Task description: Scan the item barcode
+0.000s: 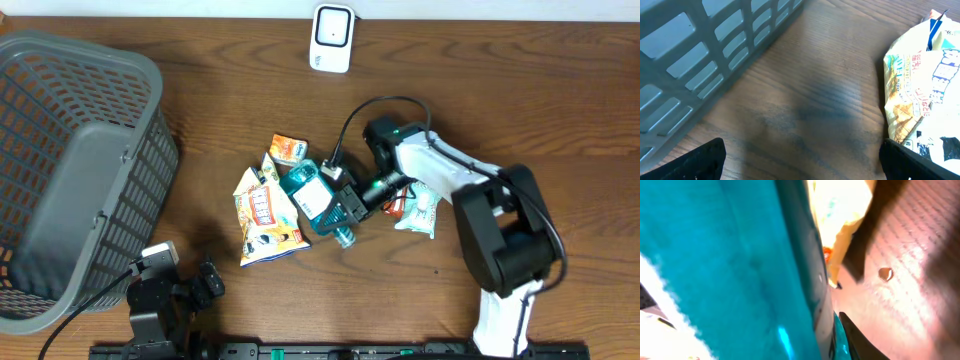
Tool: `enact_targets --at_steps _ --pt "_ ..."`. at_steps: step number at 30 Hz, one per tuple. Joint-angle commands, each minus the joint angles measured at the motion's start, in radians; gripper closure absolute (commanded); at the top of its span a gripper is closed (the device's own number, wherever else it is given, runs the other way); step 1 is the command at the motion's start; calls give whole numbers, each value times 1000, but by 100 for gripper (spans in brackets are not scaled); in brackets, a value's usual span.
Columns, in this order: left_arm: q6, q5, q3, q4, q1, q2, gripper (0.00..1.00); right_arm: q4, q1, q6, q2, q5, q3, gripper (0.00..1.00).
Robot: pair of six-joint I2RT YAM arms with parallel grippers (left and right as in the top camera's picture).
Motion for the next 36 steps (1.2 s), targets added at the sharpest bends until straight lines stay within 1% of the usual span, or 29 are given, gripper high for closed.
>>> enact_targets --at_steps 1,9,13,16,25,31,36 --pt "21 -9 -17 -46 5 -2 2 -23 -5 -52 -140 -22 5 99" --pt "21 -9 -17 -46 5 -2 2 -126 -5 -51 -344 -2 5 99" --pt "21 -9 -17 -46 5 -2 2 -141 -5 -35 -445 -10 5 99" --pt "21 -9 -17 -46 5 -2 2 -146 -5 -29 -484 -8 5 99" --pt "21 -9 -17 -46 5 -2 2 -142 -6 -30 -499 -4 4 99" --pt "21 -9 -17 -46 5 -2 2 -143 -6 -31 -499 45 4 99" --pt "21 -9 -17 -46 5 -2 2 -143 -6 -48 -499 48 4 99"
